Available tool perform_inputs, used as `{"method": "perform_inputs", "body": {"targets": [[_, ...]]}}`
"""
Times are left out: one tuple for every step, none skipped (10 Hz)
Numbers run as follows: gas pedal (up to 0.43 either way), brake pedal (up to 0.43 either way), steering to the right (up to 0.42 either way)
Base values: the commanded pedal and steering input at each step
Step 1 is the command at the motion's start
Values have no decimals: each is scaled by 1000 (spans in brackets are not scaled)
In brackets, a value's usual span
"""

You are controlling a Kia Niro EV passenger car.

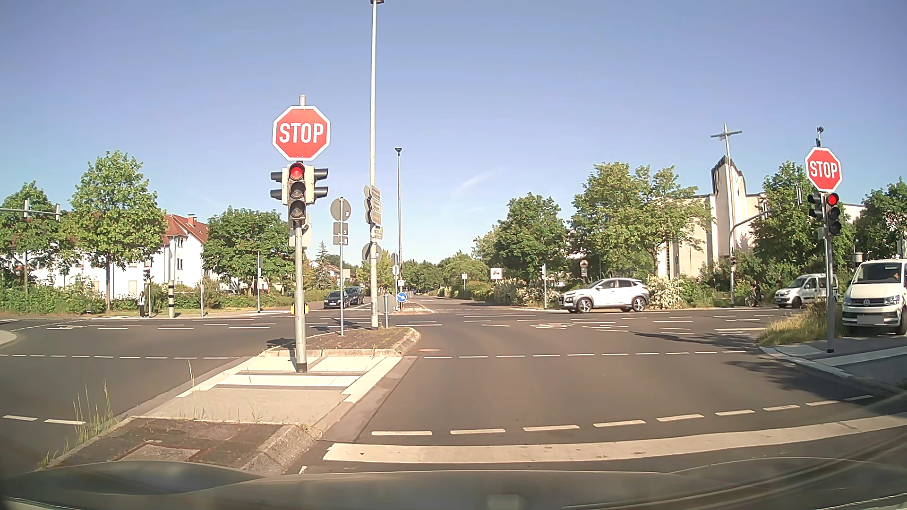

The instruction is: Follow the waypoints while adhering to traffic rules and regulations

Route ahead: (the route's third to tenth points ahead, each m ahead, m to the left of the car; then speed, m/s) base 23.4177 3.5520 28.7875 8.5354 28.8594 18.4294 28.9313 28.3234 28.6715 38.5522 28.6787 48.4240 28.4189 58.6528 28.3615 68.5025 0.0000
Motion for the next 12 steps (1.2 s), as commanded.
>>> {"method": "perform_inputs", "body": {"targets": [[0,305,12],[0,305,12],[0,305,12],[0,305,12],[0,305,12],[0,305,12],[0,305,12],[0,305,12],[0,305,12],[0,305,12],[0,305,12],[0,305,12]]}}
